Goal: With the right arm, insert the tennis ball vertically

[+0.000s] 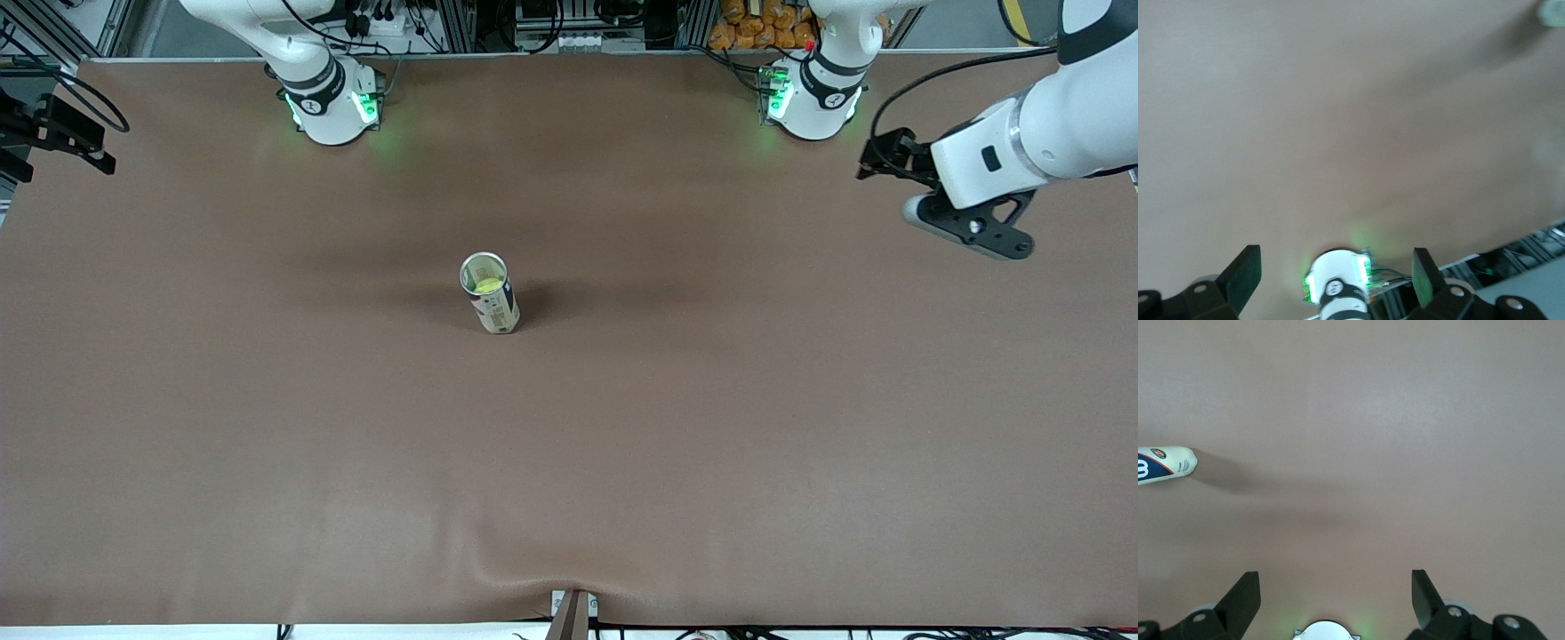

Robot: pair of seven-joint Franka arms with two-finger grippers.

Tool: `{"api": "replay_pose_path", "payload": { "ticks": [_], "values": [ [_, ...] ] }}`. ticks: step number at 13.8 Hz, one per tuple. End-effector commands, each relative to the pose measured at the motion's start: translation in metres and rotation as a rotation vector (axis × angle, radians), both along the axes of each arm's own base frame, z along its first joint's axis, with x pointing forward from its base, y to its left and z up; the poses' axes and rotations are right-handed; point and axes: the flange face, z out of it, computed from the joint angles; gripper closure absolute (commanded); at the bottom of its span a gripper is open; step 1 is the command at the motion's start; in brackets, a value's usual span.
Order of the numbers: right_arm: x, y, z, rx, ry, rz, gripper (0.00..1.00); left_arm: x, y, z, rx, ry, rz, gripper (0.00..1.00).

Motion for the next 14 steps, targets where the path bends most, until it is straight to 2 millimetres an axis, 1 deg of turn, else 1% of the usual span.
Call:
{"api": "replay_pose_path", "payload": {
  "ticks": [1, 3, 5, 7, 9, 14],
  "values": [
    [-0.001, 0.001, 0.003, -0.002, 0.001, 0.006, 0.00, -0.002, 0.005, 0.016, 0.079, -0.045, 0.016, 0.00],
    [-0.002, 0.002, 0.006, -0.002, -0.005, 0.006, 0.00, 0.007, 0.023, 0.024, 0.122, -0.087, 0.050, 0.00],
    [-0.002, 0.001, 0.007, -0.001, -0.006, 0.008, 0.00, 0.017, 0.040, 0.028, 0.111, -0.112, 0.085, 0.00],
    [-0.002, 0.000, 0.007, -0.001, -0.006, 0.011, 0.00, 0.020, 0.049, 0.030, 0.126, -0.116, 0.151, 0.00],
    [-0.003, 0.001, 0.007, -0.001, -0.002, 0.008, 0.00, 0.020, 0.051, 0.030, 0.154, -0.114, 0.268, 0.00],
    [-0.005, 0.002, 0.005, 0.001, 0.020, 0.010, 0.00, 0.019, 0.048, 0.031, 0.149, -0.116, 0.269, 0.00]
  ]
}}
